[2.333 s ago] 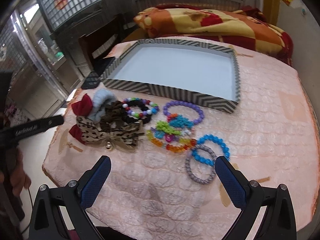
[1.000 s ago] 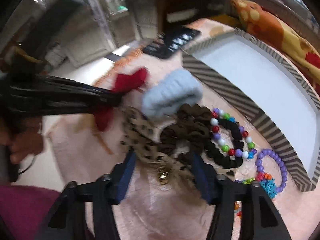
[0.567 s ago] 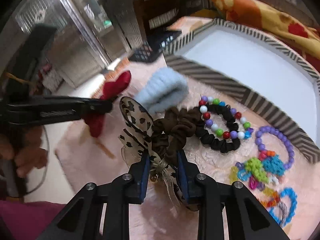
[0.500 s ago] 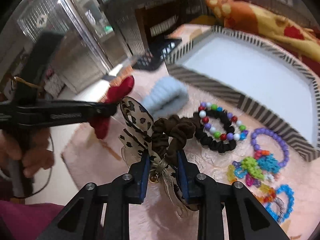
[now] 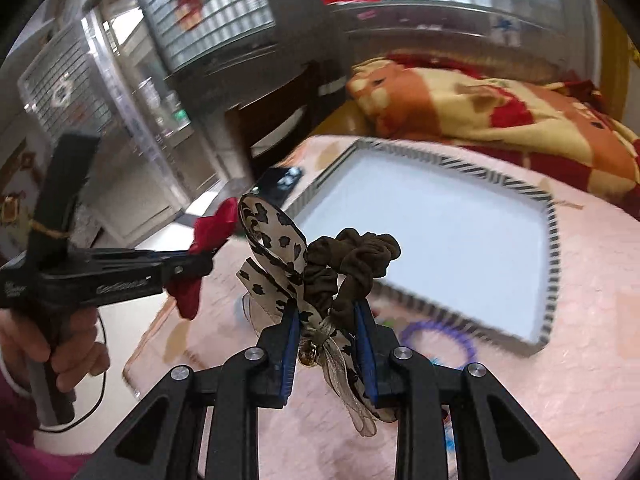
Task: Organize jewelry
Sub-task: 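Carry both held items into the striped tray and open both tools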
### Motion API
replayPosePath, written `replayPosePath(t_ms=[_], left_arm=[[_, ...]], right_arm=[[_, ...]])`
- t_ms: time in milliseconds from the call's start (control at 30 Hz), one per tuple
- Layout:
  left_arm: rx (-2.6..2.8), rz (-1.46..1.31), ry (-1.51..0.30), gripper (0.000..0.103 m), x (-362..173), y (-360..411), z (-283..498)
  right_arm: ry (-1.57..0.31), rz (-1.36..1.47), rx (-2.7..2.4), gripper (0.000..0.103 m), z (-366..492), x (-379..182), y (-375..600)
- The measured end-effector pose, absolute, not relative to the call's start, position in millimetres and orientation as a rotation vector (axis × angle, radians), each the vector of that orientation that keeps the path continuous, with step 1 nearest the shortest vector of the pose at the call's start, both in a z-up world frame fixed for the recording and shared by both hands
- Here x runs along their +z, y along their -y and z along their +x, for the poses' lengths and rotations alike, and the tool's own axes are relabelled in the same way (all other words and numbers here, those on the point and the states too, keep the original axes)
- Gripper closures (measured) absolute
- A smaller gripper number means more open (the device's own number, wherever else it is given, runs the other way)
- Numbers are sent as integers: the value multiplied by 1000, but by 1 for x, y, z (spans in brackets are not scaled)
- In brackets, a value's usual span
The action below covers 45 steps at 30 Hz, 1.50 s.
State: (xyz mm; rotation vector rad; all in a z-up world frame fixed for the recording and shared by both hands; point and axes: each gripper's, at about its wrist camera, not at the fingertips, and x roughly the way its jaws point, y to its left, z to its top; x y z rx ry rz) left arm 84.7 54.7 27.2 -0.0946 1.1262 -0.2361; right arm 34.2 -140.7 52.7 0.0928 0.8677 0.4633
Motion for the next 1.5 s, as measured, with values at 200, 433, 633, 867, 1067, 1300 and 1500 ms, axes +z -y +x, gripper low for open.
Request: replayPosePath(t_ms=[200,433,633,867,1067,1300,1500], left_arm=[[-255,-30,-1096,89,34,-30,120],[-255,31,-1126,89,14,-2,169],[-245,65,-1175,89,-11,11,199],[-234,74,-1223,89,-36,14,220],[-229,80,-1253,89,-48,14,225],[-224,69,-1249,67,-45,13,221],[-223,56,-1188,47,-21,9,202]], right_arm=[[-882,130,374,77,74,48,156],[-948,179,298,77,121,22,163],[-1015,219,283,77,148,-3,158],[-1086,230,278,77,167,-25,150],[-1127,267,292,63,171,-36,151],[-1056,305,261,58,152,-11,175],[-1000,326,232,57,130,12,188]])
